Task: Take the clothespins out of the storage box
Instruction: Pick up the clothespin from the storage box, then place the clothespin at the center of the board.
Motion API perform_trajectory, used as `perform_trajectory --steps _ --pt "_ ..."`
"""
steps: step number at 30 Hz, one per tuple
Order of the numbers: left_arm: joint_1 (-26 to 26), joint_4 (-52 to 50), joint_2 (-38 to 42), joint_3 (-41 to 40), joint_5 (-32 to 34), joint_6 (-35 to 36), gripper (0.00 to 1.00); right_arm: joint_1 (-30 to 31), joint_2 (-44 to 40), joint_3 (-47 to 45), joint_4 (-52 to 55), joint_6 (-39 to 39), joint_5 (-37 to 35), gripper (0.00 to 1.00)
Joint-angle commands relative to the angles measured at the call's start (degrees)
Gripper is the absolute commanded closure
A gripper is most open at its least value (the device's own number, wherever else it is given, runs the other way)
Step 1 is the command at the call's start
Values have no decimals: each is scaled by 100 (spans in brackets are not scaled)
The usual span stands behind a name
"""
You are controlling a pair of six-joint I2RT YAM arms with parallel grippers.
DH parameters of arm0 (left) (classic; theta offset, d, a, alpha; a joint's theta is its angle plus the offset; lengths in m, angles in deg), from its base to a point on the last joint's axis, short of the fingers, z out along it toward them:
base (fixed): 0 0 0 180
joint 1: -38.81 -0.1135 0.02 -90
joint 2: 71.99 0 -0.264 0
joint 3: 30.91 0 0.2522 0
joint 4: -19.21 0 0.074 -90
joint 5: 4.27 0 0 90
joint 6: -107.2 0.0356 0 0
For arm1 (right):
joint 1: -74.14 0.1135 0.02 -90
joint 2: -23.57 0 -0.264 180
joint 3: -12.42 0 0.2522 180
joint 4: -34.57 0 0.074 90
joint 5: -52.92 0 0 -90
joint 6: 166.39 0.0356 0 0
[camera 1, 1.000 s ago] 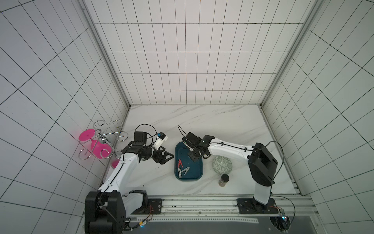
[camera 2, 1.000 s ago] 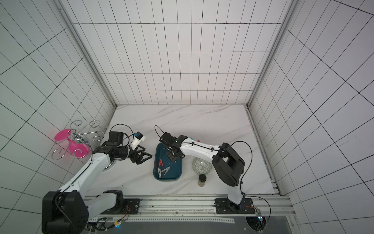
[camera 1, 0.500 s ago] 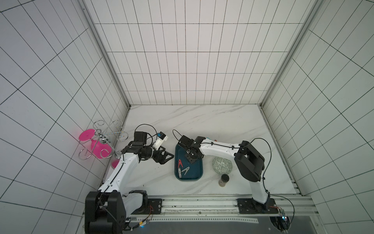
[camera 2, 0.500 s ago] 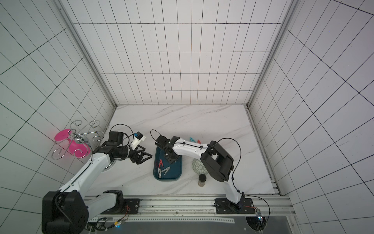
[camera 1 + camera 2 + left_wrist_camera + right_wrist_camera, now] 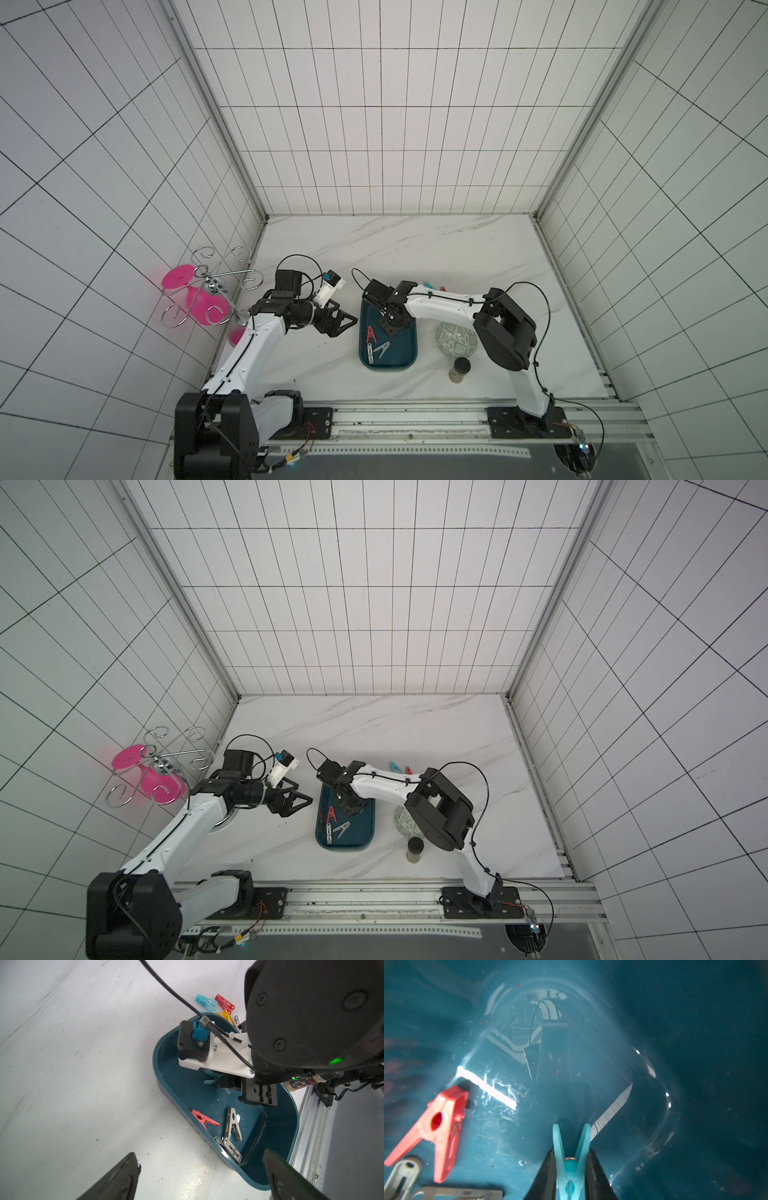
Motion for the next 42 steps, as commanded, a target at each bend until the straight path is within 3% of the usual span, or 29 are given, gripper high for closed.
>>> perform_trajectory --steps 1,10,18,29,42 --pt "-6 91 15 -3 -45 41 5 -13 -195 22 -8 -64 37 78" --pt "-7 116 -15 -16 -44 34 5 -372 -1028 -80 -69 -257 286 79" --pt "-7 113 -38 -6 -41 40 5 -1048 -1399 28 -359 -336 478 79" --pt "-6 124 -38 -16 -36 41 5 -1909 -730 268 -675 225 667 78" --pt "135 96 -46 -7 -19 120 5 -2118 202 640 -675 281 822 76"
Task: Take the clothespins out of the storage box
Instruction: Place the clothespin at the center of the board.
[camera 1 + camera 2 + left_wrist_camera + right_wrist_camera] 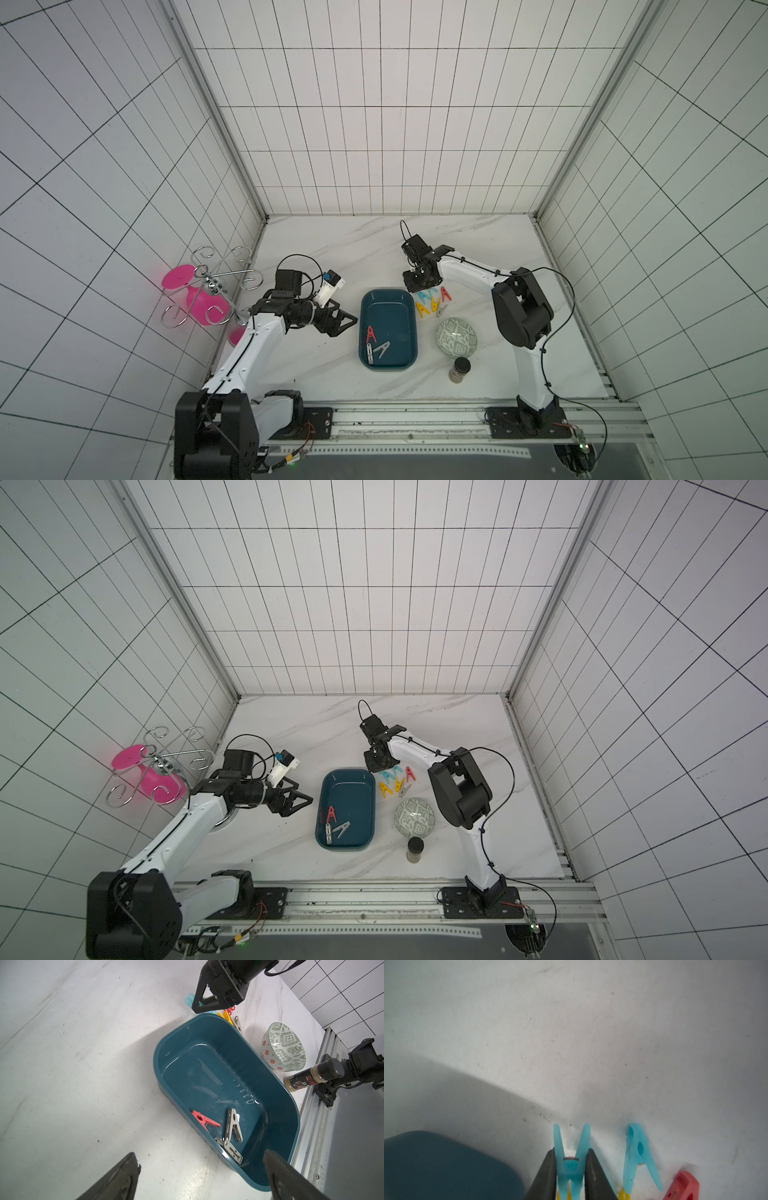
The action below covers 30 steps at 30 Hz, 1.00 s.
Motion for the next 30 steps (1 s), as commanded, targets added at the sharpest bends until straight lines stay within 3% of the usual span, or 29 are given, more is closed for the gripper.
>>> perform_trajectory --steps 1,7,11,17,23,30 --pt "130 41 -29 -9 21 131 5 -51 141 245 20 62 39 75" --pt "514 -7 -68 42 430 199 6 -64 -25 185 12 29 22 70" --pt "578 -30 -80 108 553 206 6 -68 -330 79 20 -17 54 63" --pt "585 22 -65 114 603 115 6 72 -1130 -291 37 -61 83 62" --pt "587 144 -82 165 746 -30 6 576 -1707 -556 314 102 -32 63" --pt "593 205 -27 79 878 -83 6 1453 -1819 -765 368 330 3 64"
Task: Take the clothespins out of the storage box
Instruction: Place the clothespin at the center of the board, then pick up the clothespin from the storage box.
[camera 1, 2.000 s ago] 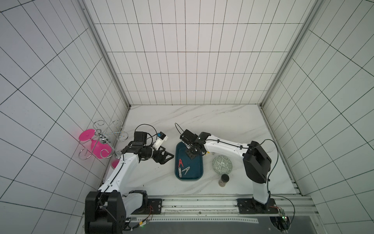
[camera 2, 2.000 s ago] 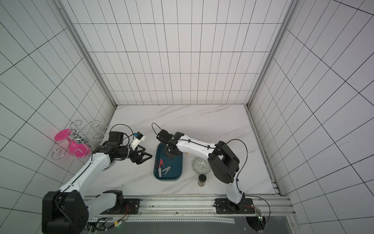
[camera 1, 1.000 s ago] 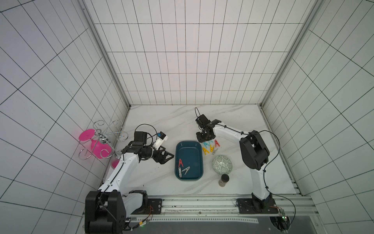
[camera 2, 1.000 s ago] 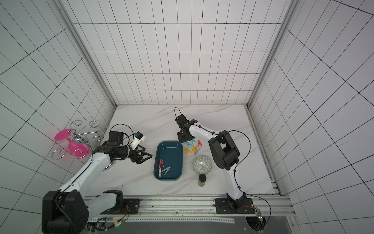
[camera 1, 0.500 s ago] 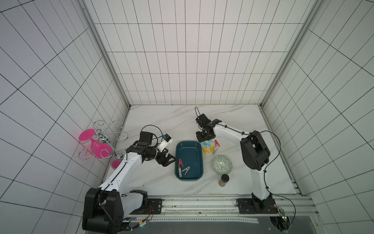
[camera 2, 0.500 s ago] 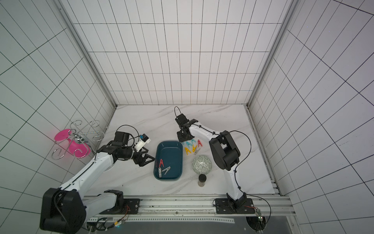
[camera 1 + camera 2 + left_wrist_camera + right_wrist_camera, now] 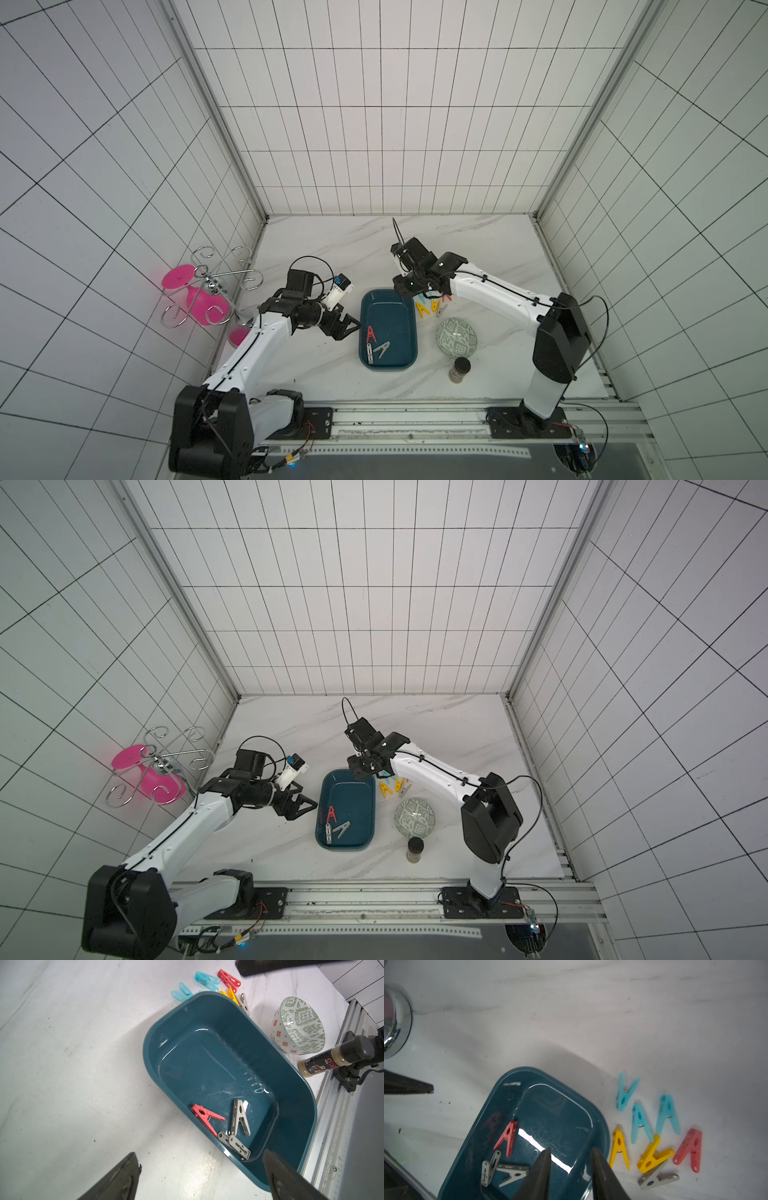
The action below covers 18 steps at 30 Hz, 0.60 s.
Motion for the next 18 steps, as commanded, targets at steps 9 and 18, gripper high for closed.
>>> perform_trajectory --steps 9,18 --pt "15 41 100 -3 -89 113 6 869 302 -372 -180 814 240 65" --pt "20 -7 101 -36 -45 151 6 1237 617 -627 -619 1342 166 66"
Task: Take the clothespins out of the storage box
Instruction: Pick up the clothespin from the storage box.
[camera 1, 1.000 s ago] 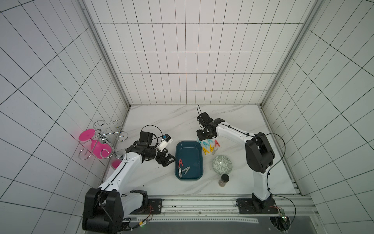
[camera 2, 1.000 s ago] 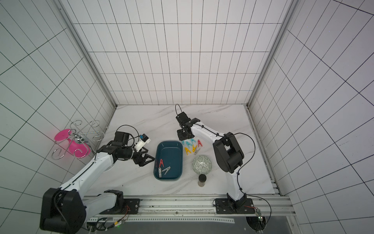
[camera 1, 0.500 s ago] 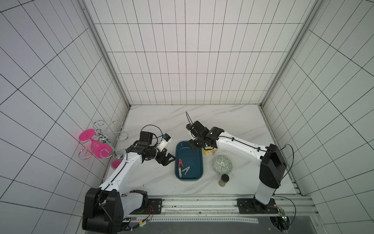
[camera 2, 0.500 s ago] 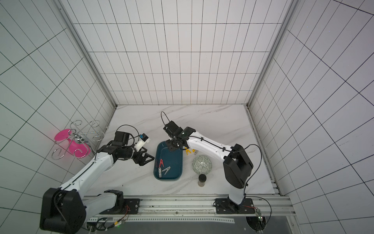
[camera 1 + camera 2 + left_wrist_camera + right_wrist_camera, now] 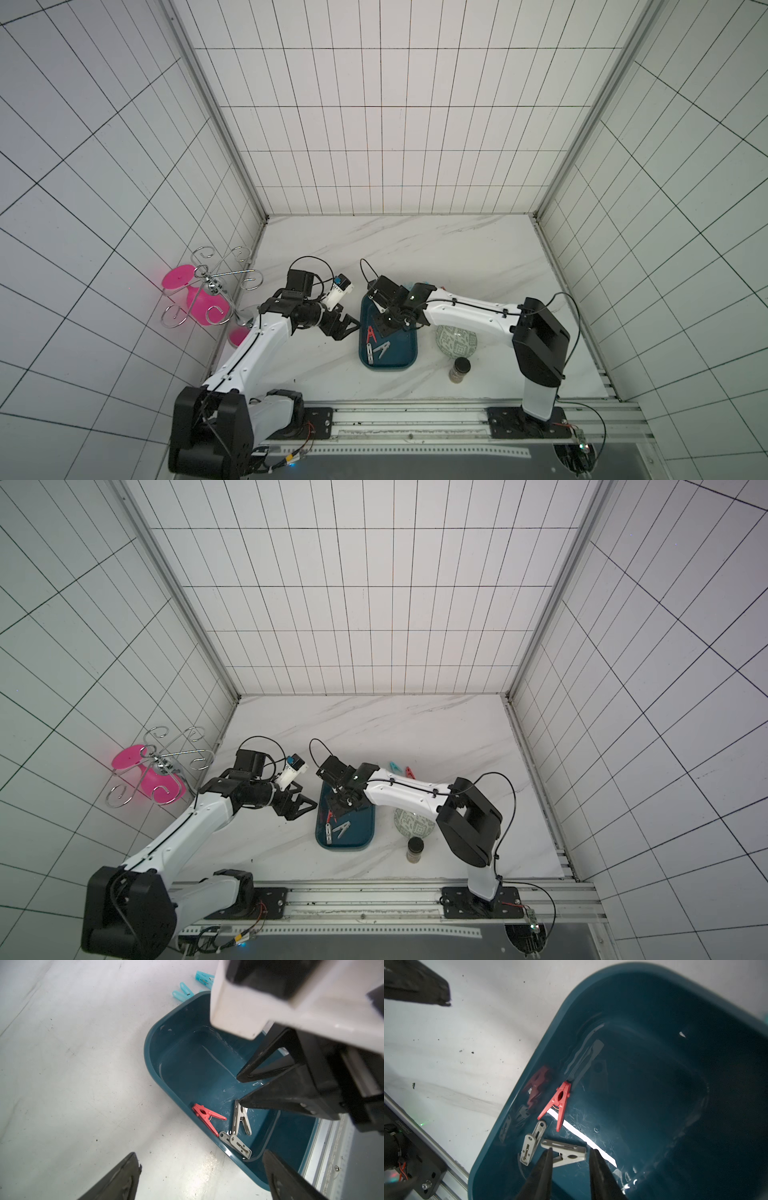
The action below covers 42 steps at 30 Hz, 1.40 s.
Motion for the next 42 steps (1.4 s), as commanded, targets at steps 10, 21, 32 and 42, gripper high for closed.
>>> perform_trajectory --steps 10,21,32,42 --pt "9 50 69 -60 25 62 6 201 575 -257 -614 697 30 72" --pt "11 81 52 -58 40 45 6 234 962 -275 -638 796 -13 76" --pt "-24 72 48 -19 0 3 6 81 496 -376 -594 544 -366 96" --pt "174 72 -45 12 -93 43 6 -613 -569 -754 -569 255 -485 98"
